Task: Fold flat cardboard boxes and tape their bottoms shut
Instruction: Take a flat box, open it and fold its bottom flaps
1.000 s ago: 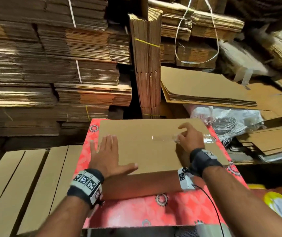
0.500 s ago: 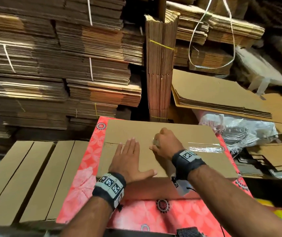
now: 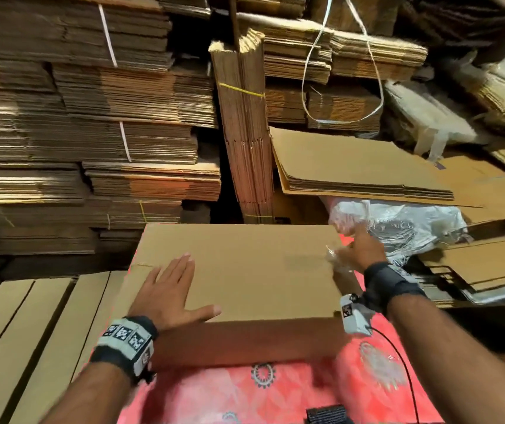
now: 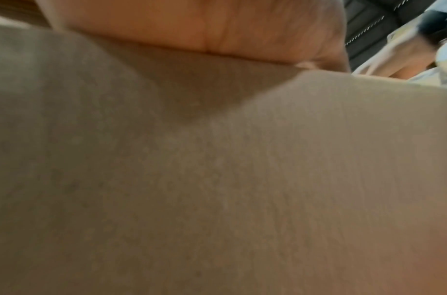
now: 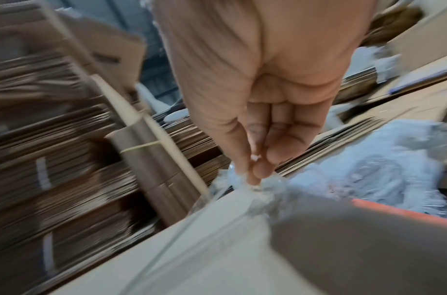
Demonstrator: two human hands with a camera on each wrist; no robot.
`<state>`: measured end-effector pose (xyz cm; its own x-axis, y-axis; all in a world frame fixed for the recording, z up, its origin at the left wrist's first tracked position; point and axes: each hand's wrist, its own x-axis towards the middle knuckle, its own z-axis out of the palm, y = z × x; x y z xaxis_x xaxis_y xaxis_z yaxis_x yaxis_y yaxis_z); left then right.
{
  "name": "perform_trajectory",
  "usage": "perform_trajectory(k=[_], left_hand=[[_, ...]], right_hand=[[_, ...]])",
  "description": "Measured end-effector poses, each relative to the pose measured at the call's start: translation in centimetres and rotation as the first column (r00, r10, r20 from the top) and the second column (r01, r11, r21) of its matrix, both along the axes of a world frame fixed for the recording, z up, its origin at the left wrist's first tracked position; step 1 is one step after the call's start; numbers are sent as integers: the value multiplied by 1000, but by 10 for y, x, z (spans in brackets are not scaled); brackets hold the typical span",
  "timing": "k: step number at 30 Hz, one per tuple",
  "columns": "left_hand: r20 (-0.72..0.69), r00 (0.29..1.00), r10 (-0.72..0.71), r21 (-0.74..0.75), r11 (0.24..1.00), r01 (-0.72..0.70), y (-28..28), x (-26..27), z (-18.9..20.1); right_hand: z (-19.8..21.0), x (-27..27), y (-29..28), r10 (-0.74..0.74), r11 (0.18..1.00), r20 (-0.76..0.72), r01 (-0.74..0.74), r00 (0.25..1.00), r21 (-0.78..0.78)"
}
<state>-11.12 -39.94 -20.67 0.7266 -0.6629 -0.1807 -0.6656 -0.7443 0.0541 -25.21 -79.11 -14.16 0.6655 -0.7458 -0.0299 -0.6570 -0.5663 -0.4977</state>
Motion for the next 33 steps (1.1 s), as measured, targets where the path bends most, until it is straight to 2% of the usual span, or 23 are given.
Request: perform_trajectory(k=[3, 6, 8, 12, 15, 19, 20, 22, 24, 27, 30, 33], left_hand=[[-33, 999, 42, 13, 999, -42, -6, 4, 8], [-17, 996, 82, -12, 997, -82, -34, -8, 18], [-3, 1000, 20, -46, 999, -20, -62, -24, 22], [-76, 994, -79, -118, 991, 70, -117, -59, 17], [-87, 994, -65, -152, 987, 52, -135, -75, 6], [-31, 997, -64, -189, 980, 57, -130, -80, -2], [-29, 997, -72, -197, 978, 65, -128, -80, -1], [-24, 996, -86, -217, 973, 79, -124, -80, 0], [-19, 995, -97, -249, 964, 89, -120, -79, 1], [-19, 995, -100, -255, 962, 91, -117, -78, 0], [-21, 994, -108, -269, 958, 98, -117, -78, -1], [-21, 994, -106, -293, 951, 95, -117, -77, -2]], right_hand=[[-3, -21, -29, -12, 1000, -22, 12, 1000, 10], [-11, -25, -34, 30, 1000, 50, -30, 998, 3], [-13, -21, -35, 56, 998, 105, -54, 993, -20], [-10, -8, -25, 202, 978, -9, -202, 979, -45], [-6, 6, -5, 292, 951, 44, -295, 955, 88], [-10, 29, 31, 361, 821, 147, -388, 921, 420], [-15, 34, 38, 394, 808, 150, -419, 907, 413], [-25, 46, 41, 416, 851, 77, -418, 906, 318], [-29, 51, 45, 405, 906, -49, -393, 913, 158], [-28, 50, 51, 400, 910, -120, -409, 909, -66], [-25, 47, 55, 359, 919, -72, -366, 931, -150], [-27, 43, 55, 354, 898, -198, -391, 914, -199]])
